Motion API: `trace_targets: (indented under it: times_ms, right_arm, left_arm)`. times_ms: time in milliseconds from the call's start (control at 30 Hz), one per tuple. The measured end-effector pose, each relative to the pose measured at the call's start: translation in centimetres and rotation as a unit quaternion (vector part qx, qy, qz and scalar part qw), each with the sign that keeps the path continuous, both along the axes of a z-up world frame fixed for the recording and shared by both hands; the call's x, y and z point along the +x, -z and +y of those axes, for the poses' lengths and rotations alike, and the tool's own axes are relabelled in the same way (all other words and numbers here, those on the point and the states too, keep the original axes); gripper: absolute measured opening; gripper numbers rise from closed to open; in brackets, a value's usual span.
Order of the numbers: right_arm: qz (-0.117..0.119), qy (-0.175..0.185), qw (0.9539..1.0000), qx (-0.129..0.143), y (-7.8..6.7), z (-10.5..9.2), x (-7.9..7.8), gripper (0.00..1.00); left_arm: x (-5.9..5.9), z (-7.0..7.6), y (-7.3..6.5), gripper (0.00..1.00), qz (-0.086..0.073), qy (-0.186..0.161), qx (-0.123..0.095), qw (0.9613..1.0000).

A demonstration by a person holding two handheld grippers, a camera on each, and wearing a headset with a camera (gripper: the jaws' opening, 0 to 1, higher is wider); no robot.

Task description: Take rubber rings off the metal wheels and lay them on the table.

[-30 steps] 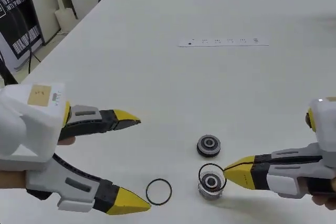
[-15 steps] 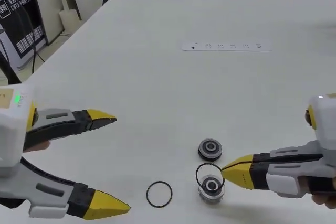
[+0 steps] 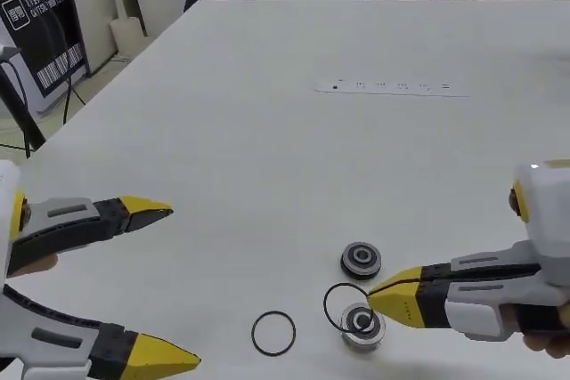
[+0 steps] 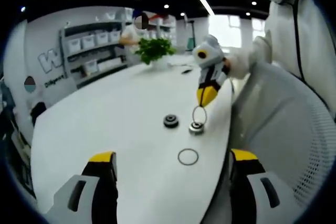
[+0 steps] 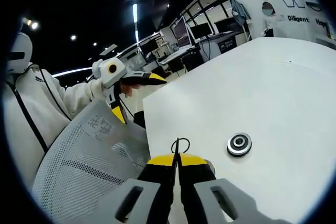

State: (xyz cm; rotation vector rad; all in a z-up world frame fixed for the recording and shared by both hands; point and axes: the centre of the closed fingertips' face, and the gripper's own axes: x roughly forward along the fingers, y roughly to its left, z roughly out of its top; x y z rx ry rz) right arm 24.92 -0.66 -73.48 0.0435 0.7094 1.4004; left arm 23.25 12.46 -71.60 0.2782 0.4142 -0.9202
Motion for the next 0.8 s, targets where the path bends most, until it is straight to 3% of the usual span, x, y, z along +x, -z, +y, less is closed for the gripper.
trace_targets:
  times_ms: [300,800]
  right_arm:
    - [-0.003,-0.019,0.9998,-0.003,-0.3,0.8,-0.5,0.0]
    - [-0.007,-0.06,0.9982,-0.008,-0.6,2.7,-1.8,0.0]
  left_arm:
    - [-1.1,0.2,0.8,0.89,0.01,-0.012,-0.008,0.9998]
    - [-1.4,0.9,1.1,0.88,0.009,-0.038,-0.017,0.9991]
